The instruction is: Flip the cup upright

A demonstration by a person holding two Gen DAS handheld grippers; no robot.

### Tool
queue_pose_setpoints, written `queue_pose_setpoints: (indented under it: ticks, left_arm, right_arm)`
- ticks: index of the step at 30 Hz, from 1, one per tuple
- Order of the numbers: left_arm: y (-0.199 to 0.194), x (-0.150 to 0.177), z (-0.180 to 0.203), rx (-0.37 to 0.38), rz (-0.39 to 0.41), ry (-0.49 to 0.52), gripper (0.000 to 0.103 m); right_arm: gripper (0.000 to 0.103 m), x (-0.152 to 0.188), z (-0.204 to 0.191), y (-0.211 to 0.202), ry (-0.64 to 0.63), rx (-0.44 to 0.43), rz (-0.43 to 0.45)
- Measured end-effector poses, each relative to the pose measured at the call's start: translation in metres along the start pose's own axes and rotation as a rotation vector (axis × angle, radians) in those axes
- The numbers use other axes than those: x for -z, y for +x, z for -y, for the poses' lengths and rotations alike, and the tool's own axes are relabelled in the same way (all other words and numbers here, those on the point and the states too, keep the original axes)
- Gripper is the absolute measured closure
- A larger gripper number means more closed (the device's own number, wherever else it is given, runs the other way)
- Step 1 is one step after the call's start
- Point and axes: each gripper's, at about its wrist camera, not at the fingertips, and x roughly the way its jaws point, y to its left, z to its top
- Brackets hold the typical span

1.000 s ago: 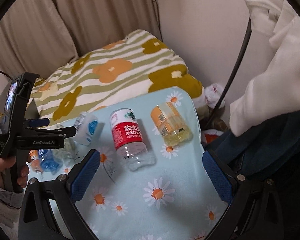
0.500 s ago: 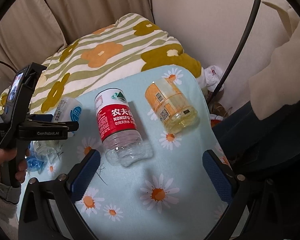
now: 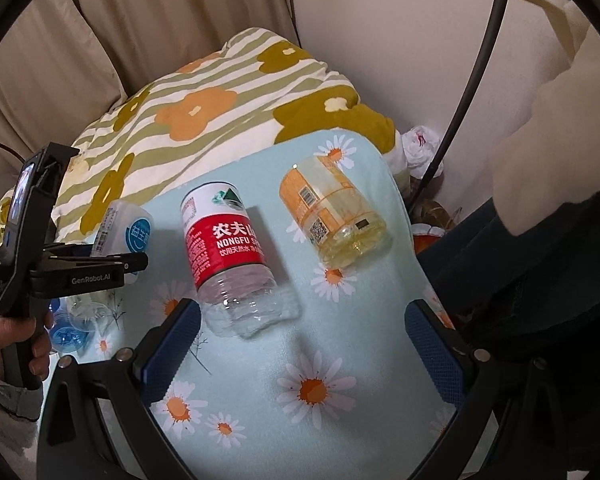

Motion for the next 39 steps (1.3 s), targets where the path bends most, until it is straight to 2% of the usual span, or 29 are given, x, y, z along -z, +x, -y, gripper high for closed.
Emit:
queue_pose_setpoints:
  ticks: [9, 17, 23, 28, 35, 39]
  left_arm:
    - [-0.056, 0.036, 0.011, -0.015, 0.088, -0.079, 0.037]
    - [-0.083, 0.102, 0.019, -0.049, 0.113, -0.223, 0.037]
    - [-0.07, 0.151, 0.027, -0.043, 0.085, -0.321, 0.037]
    - [-0.046, 0.181, 0.037, -0.032, 0.053, -0.352, 0.037]
    - [-0.022, 0.19, 0.038, -0.045, 0.047, -0.389, 0.037]
    - [-0.021, 0.191, 0.04, -0.06, 0.058, -0.382, 0.037]
  right_arm:
    - [0.001, 0.005, -0.002, -0.035, -0.065, -0.047, 0.059]
    - [0.001, 0.028, -0.003, -0.057, -0.145, -0.134, 0.073]
    - [0.001, 0.057, -0.004, -0.058, -0.218, -0.19, 0.042]
    - [0.001, 0.082, -0.003, -0.047, -0.258, -0.207, -0.005]
    - [0.001, 0.107, 0.007, -0.033, -0.271, -0.201, -0.049]
    - [0.001, 0.112, 0.011, -0.033, -0.268, -0.201, -0.055]
